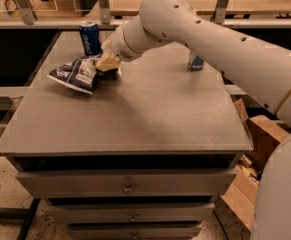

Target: Move blue chip bag near pepsi can

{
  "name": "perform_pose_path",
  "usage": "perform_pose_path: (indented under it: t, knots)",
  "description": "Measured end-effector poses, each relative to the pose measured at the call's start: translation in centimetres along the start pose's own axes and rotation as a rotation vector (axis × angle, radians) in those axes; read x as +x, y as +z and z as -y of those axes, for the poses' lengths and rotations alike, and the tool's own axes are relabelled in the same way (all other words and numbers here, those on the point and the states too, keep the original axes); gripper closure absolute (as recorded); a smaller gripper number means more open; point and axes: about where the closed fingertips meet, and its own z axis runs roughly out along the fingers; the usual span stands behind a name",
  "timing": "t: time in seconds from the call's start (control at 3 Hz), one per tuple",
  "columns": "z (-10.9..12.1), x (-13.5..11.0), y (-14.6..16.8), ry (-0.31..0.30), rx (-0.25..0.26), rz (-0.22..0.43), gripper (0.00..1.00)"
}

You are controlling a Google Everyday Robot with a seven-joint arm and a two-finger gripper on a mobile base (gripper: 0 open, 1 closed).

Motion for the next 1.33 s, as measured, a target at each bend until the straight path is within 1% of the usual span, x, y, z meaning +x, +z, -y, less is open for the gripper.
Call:
perform_pose_path:
  t: [0.33,0.67,1.0,1.33]
  knots:
    - [0.4,0.0,0.2,0.014,0.017,-0.003,0.35]
    - [0.4,0.6,-0.4,0.027,0.028,-0.016,0.18]
    - [0.2,1.7,-2.3,0.025,0.031,-0.020,0.00]
    - [0.2,1.7,-2.3,0.025,0.031,-0.020,0.00]
